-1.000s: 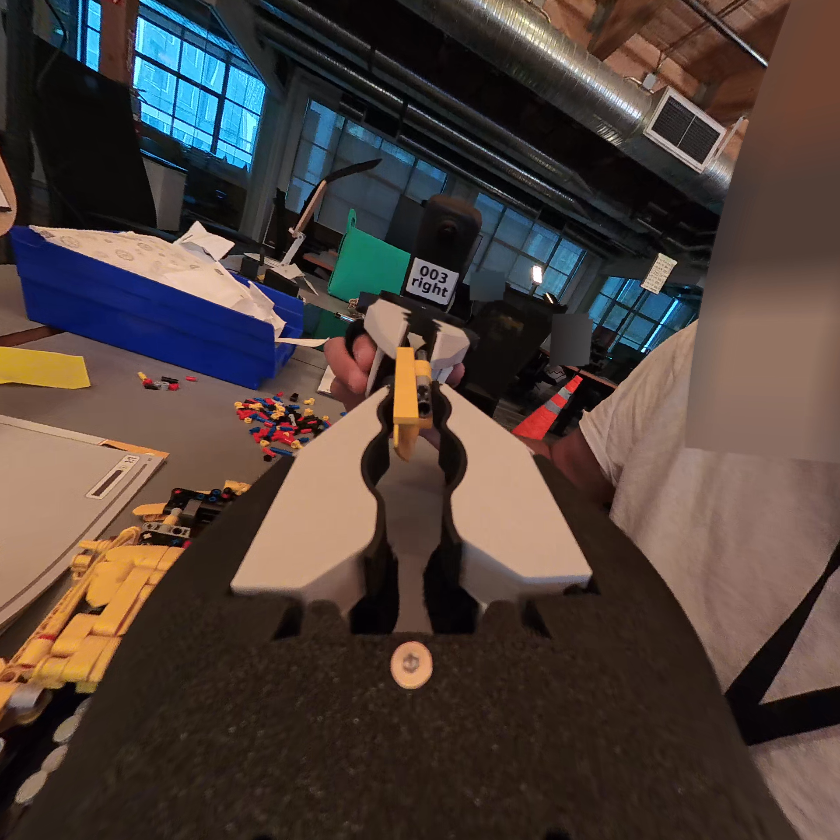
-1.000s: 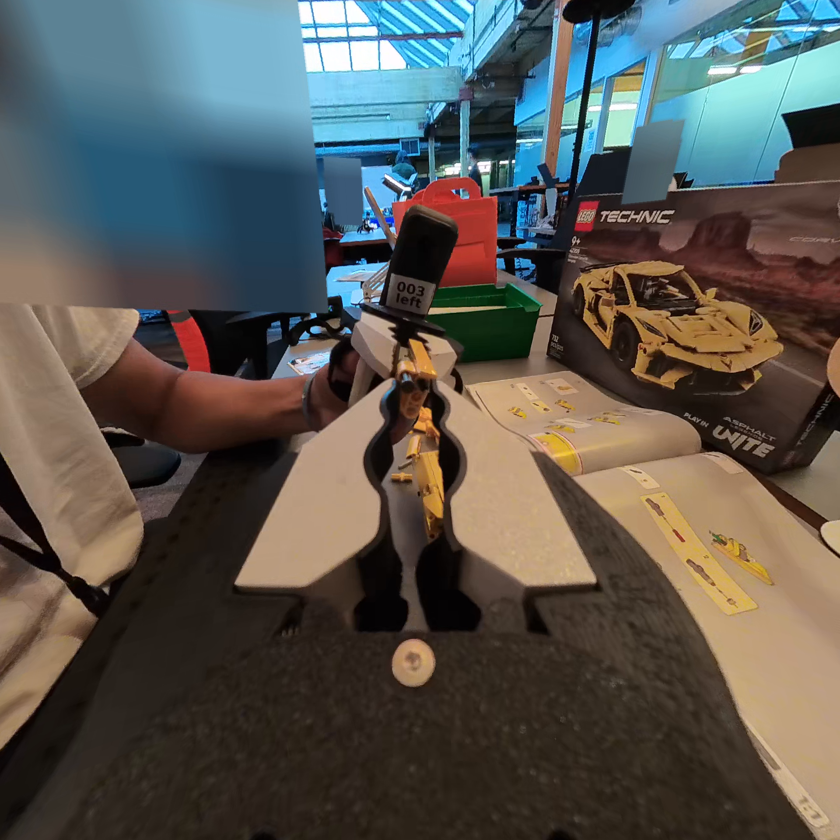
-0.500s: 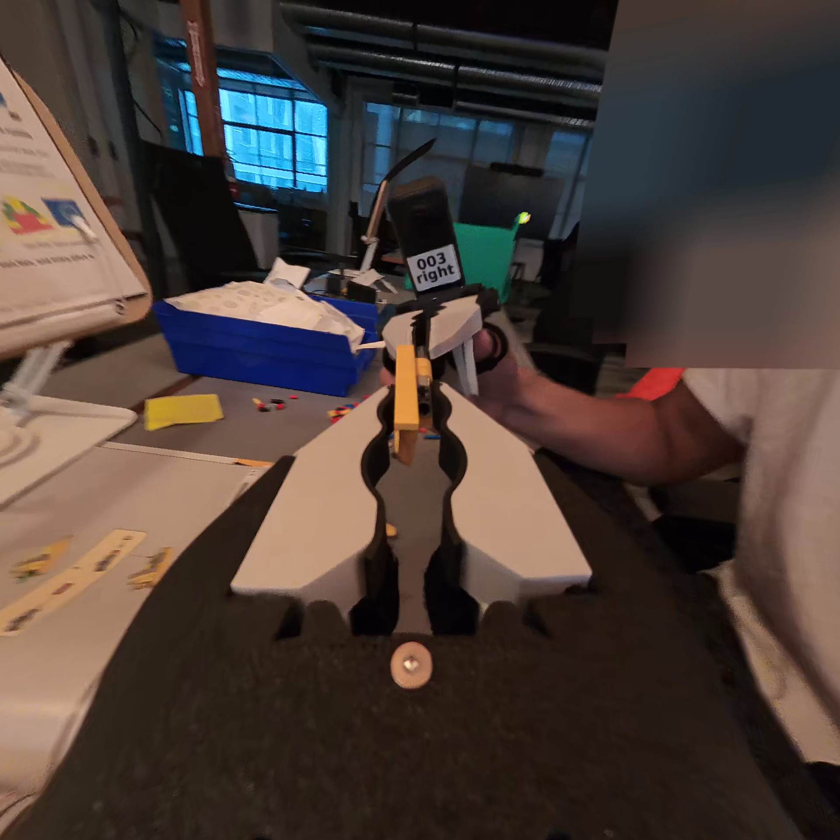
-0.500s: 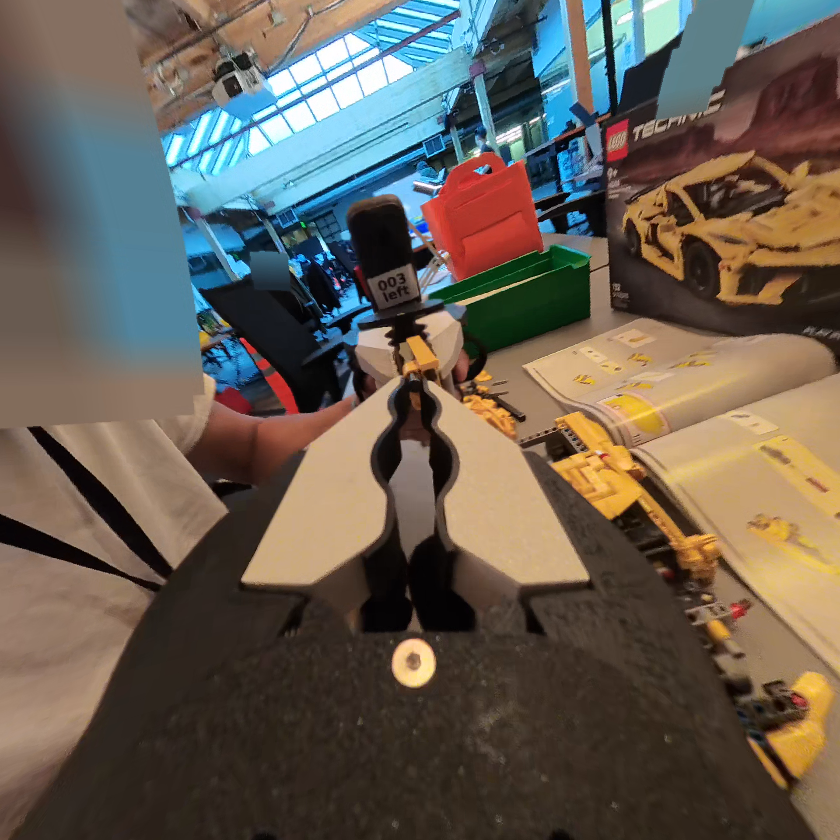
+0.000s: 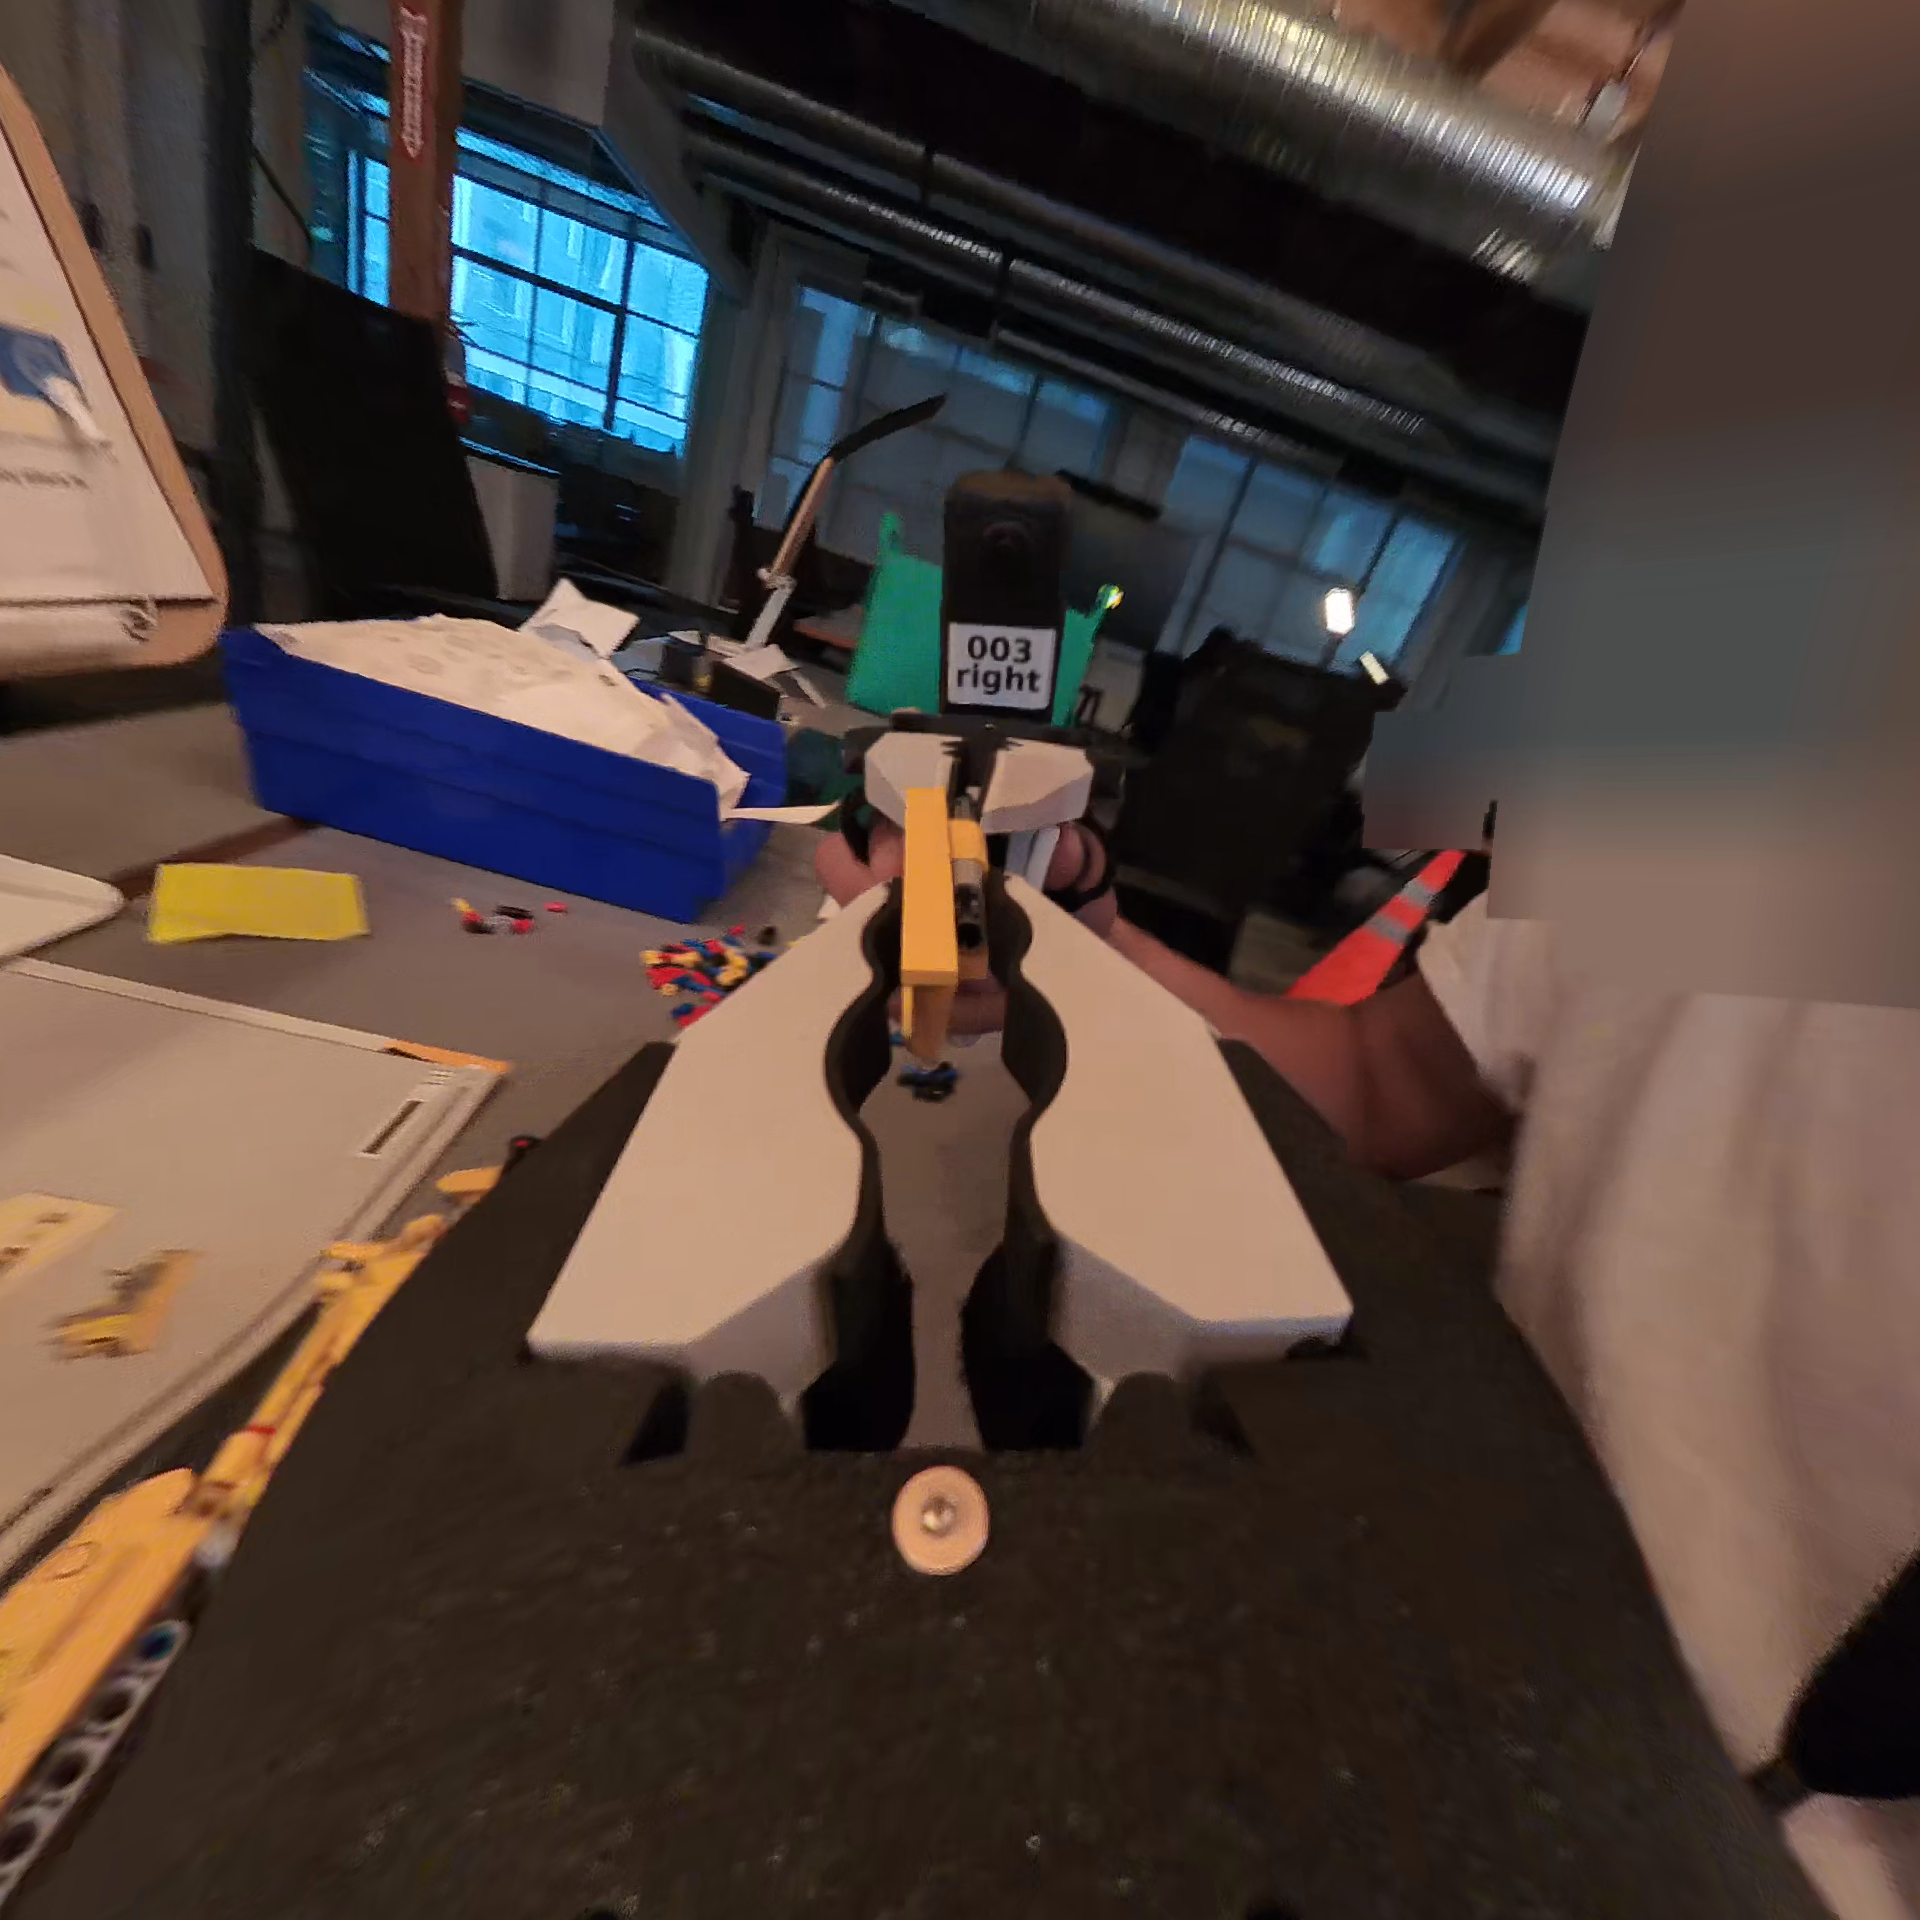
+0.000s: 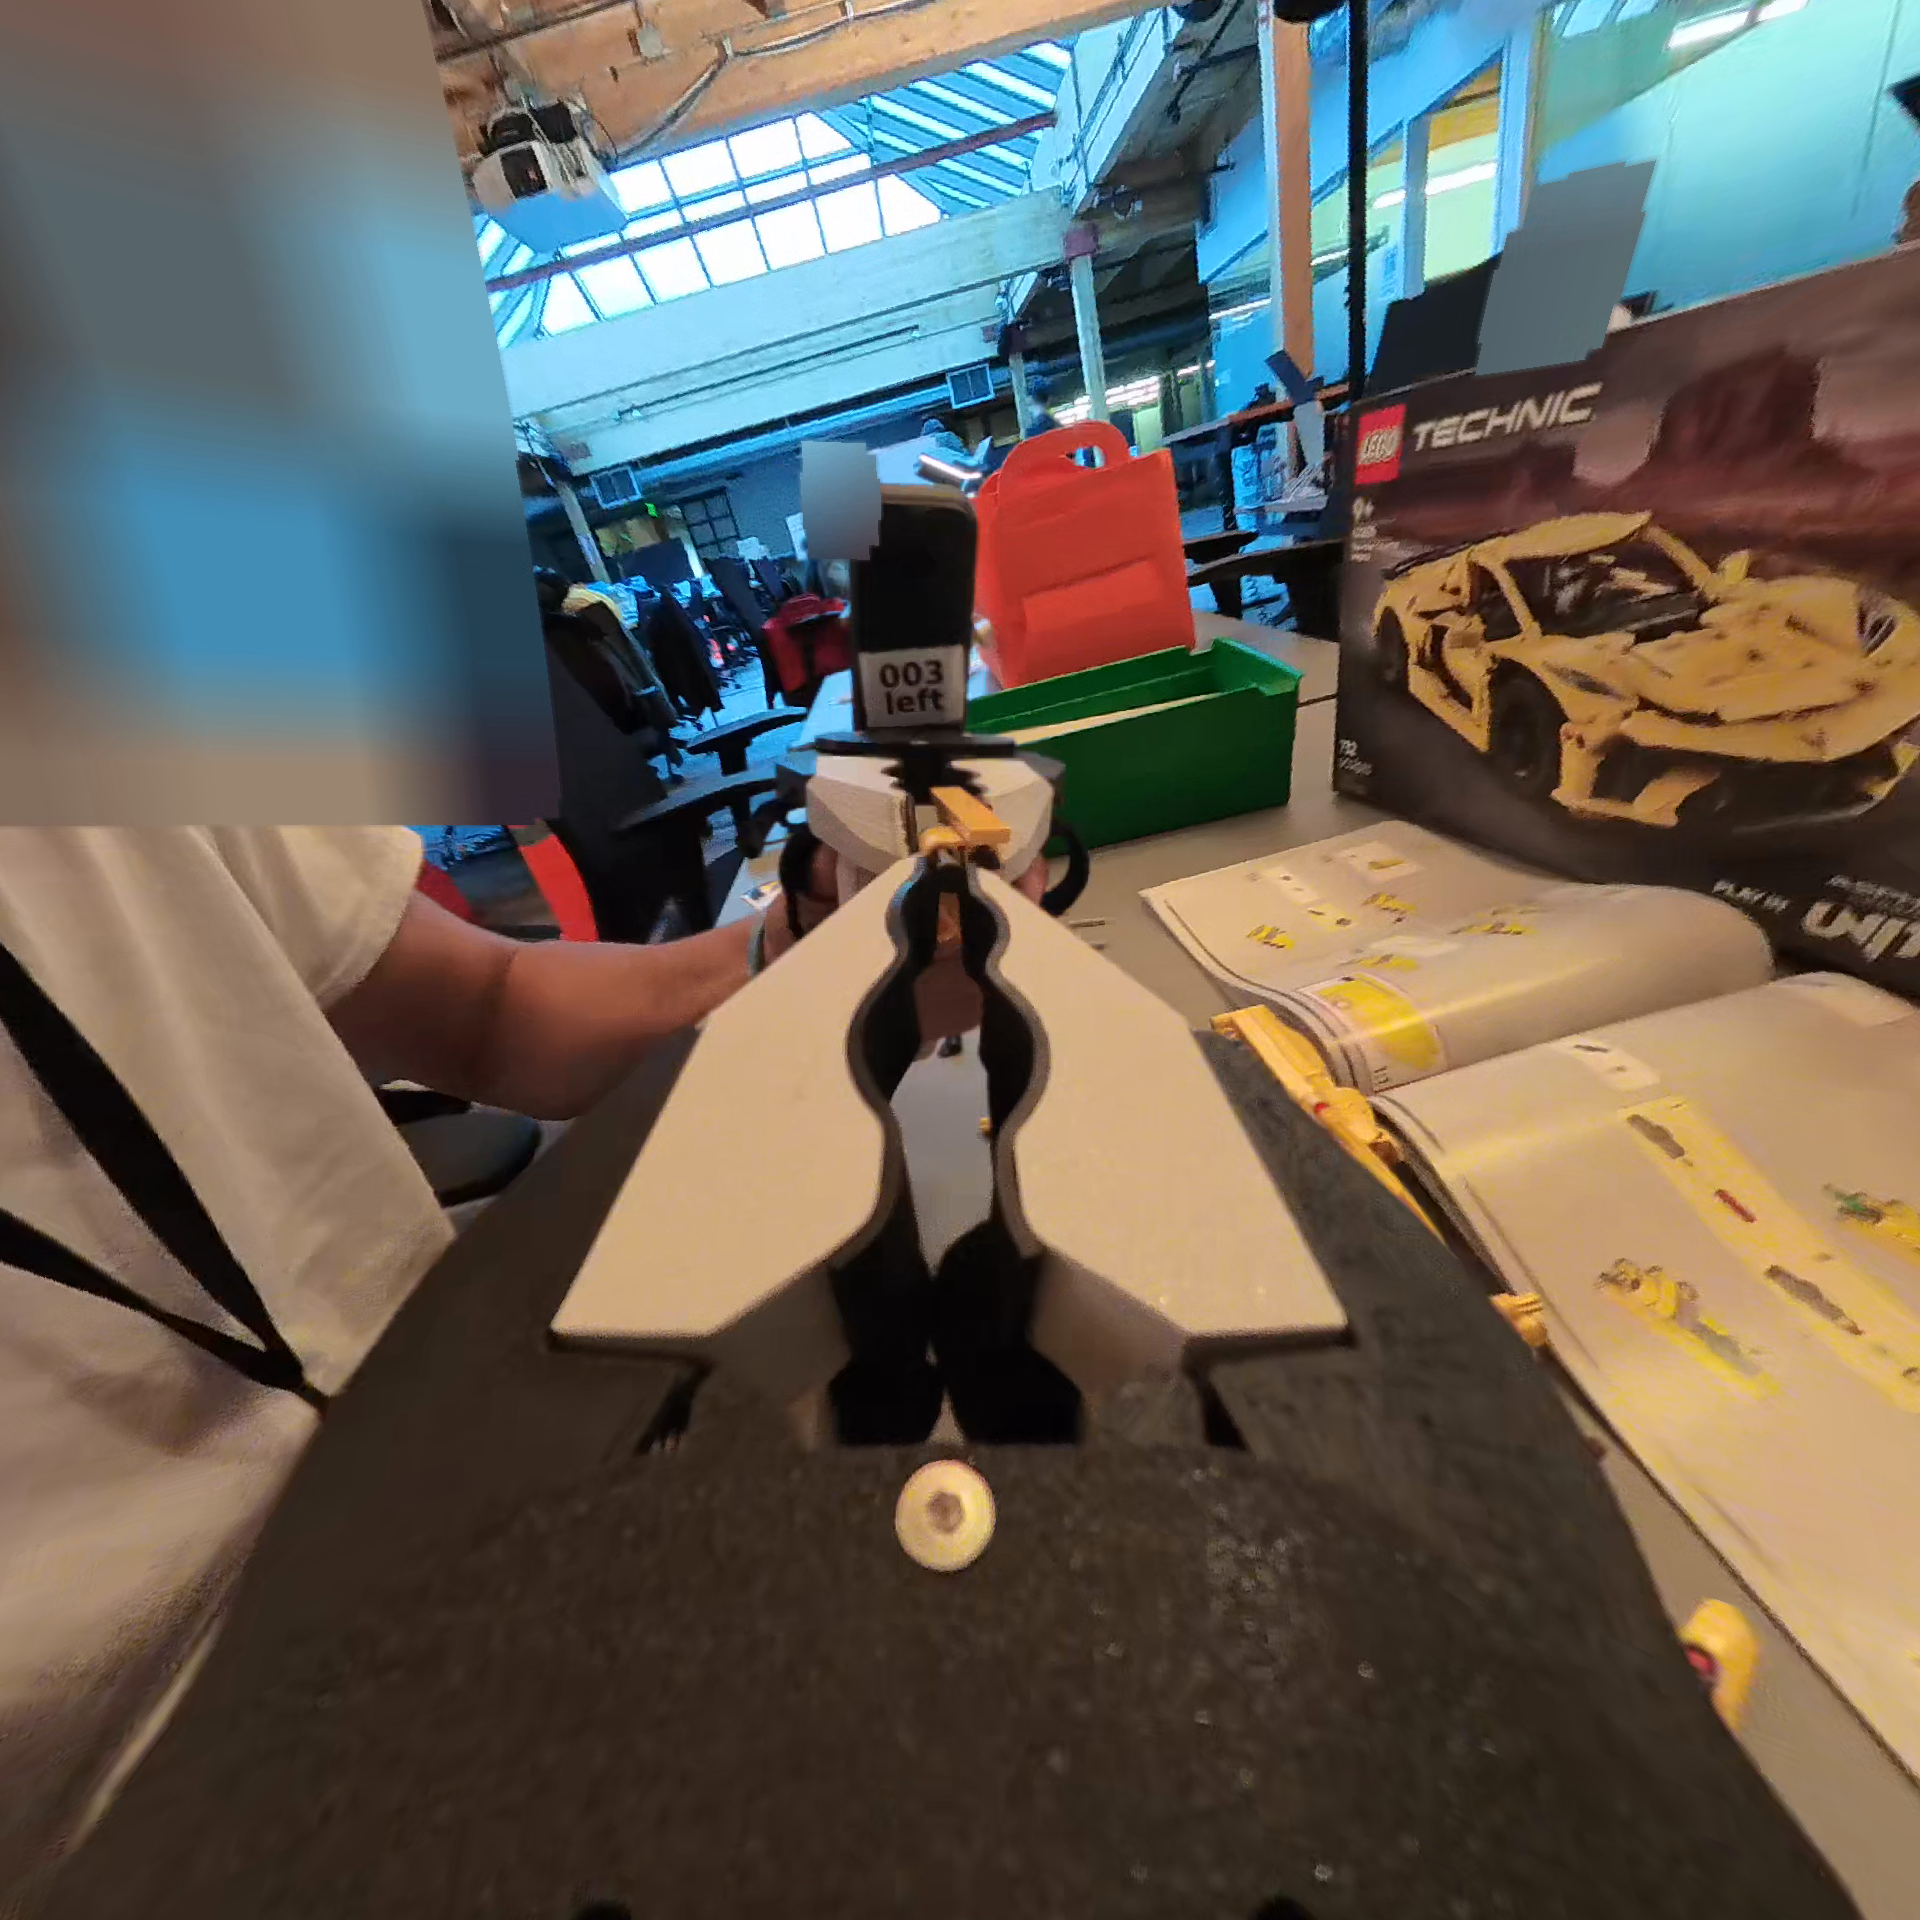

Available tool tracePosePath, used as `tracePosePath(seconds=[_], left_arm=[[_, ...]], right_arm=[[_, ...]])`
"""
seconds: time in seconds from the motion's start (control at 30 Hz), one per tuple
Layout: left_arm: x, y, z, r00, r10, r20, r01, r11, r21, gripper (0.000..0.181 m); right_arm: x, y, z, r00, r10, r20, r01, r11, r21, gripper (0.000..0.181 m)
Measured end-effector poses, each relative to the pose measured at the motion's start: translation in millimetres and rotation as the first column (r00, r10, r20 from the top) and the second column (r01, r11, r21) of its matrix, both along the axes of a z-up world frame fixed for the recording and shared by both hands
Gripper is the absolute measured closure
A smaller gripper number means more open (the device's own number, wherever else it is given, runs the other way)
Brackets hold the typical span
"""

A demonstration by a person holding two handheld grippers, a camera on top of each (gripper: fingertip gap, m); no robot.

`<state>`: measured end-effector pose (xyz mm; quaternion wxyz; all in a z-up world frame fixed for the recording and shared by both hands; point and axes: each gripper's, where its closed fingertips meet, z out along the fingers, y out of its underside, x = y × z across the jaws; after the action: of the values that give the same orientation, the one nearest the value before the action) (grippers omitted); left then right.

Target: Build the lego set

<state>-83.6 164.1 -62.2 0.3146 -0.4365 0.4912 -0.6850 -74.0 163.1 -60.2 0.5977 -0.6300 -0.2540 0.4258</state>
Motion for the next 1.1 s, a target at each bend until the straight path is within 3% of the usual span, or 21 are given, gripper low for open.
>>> tracePosePath(seconds=[0.2,0.3,0.4,0.57,0.7,0.93,1.1], left_arm=[[1.6,6.7,-4.4,1.000,-0.006,-0.029,0.004,0.997,-0.078,0.167],[3.9,8.2,-8.9,0.995,0.096,-0.027,-0.092,0.990,0.102,0.166],[3.9,6.2,-12.1,0.988,0.151,-0.019,-0.141,0.955,0.263,0.166],[5.0,3.4,-13.4,0.987,0.158,-0.026,-0.143,0.943,0.299,0.166],[6.6,5.9,-15.1,0.984,0.172,-0.032,-0.154,0.936,0.316,0.166],[11.4,20.7,-21.7,0.945,0.326,-0.012,-0.285,0.843,0.456,0.166],[14.9,29.9,-29.4,0.896,0.444,0.018,-0.362,0.706,0.609,0.166]], right_arm=[[1.3,6.9,-6.0,0.996,-0.065,0.053,0.066,0.998,-0.015,0.179],[3.0,9.6,-9.6,0.999,-0.046,0.000,0.046,0.994,-0.100,0.179],[-3.6,8.0,-11.6,0.993,0.037,-0.112,-0.060,0.976,-0.207,0.179],[-2.3,6.0,-11.4,0.992,0.060,-0.112,-0.082,0.976,-0.201,0.179],[-0.2,9.2,-13.6,0.999,0.022,-0.046,-0.029,0.988,-0.151,0.178],[2.7,20.9,-19.5,0.984,-0.144,0.108,0.149,0.988,-0.044,0.161],[4.4,32.5,-27.0,0.973,-0.210,0.093,0.221,0.965,-0.139,0.158]])
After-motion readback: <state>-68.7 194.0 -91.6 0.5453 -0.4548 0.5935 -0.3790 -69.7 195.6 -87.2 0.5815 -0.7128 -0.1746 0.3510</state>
